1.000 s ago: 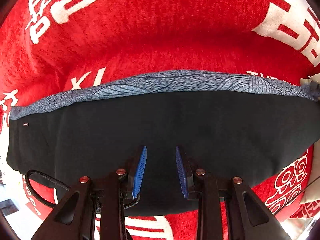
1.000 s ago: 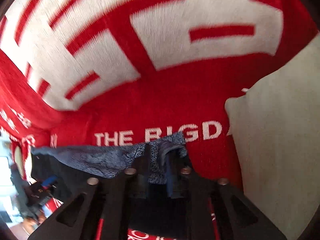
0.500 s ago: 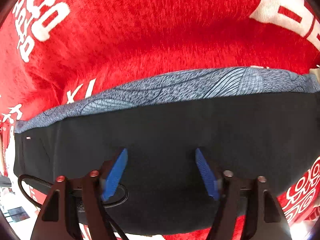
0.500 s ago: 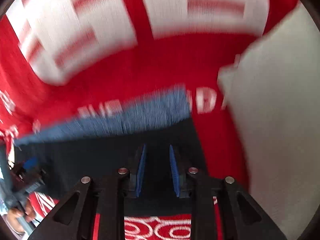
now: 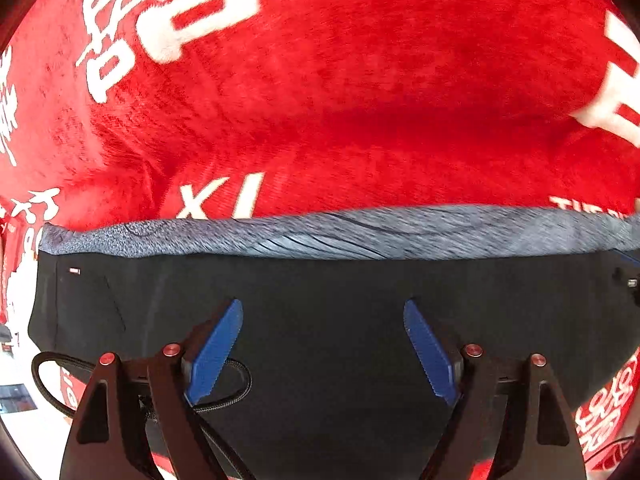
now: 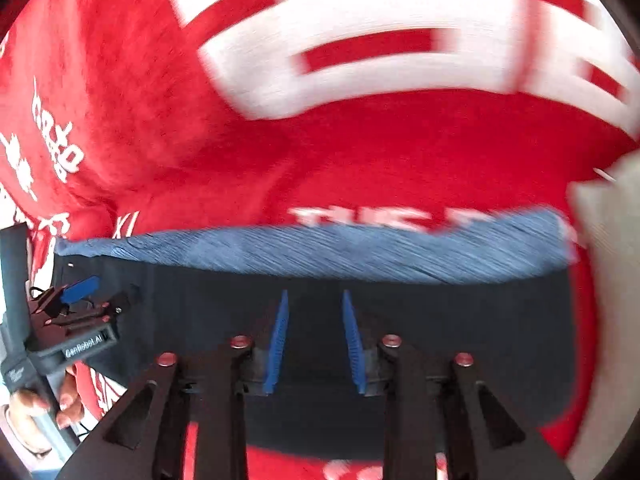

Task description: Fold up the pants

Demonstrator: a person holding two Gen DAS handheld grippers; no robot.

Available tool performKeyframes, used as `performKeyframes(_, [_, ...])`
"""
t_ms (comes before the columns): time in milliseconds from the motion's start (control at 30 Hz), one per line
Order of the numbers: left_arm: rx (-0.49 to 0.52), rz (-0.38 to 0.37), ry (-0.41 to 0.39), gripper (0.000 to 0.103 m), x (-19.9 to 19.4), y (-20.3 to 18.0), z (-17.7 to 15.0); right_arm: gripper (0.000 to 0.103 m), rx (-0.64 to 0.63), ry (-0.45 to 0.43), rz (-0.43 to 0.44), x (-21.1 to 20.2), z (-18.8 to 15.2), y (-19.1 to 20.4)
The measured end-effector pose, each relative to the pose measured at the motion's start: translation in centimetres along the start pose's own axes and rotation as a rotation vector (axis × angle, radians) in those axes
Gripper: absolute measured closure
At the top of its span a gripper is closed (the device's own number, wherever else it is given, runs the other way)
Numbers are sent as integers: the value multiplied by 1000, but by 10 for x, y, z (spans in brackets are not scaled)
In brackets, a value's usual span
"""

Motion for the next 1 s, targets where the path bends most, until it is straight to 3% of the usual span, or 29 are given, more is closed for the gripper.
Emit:
performKeyframes(100, [-10, -12, 36, 19, 18, 18, -3, 57, -21, -5, -84, 27, 12, 5])
performKeyframes(200, [-14, -27, 31, 19, 14, 45, -8, 57, 78, -14, -197, 17, 11, -2])
performKeyframes(300, [-3, -27, -18, 19, 0, 79, -12, 56, 137, -2, -166, 1, -5, 14])
performKeyframes(433, [13, 84, -42, 19, 10, 141, -6, 52, 82, 26, -117, 4, -43, 78])
performKeyframes(600, [-16, 268, -28, 19, 55, 238, 3, 52, 60, 49, -153, 26, -71, 132])
performKeyframes(633, [-41, 258, -21, 19, 60, 255, 2, 52, 50, 46, -154, 27, -75, 136])
performKeyframes(667, [-86, 193, -19, 9, 63, 273, 2, 52, 23, 39, -136, 26, -75, 150])
performKeyframes(700, [-121, 162, -19, 7, 64, 286, -3, 52, -3, 32, -119, 24, -74, 173])
performKeyframes(767, [-144, 130, -30, 7, 62, 301, -7, 49, -109, 12, -50, 25, -60, 211])
performKeyframes(867, [-133, 132, -32, 7, 66, 310, -13, 33, -296, 0, 52, 39, -31, 274])
performKeyframes(1000, [-148, 87, -48, 7, 47, 316, -29, 32, -528, -18, 135, 78, 12, 365])
Point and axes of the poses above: each gripper's, at about its wrist camera, not at the fingertips, and x roughly the way its jaws point, y to its left, z to its top, the point moved 3 cm from there along x, roughly the way its jaws point, and after that the axes turned 3 degrees about -y, right-handed, at the moved point
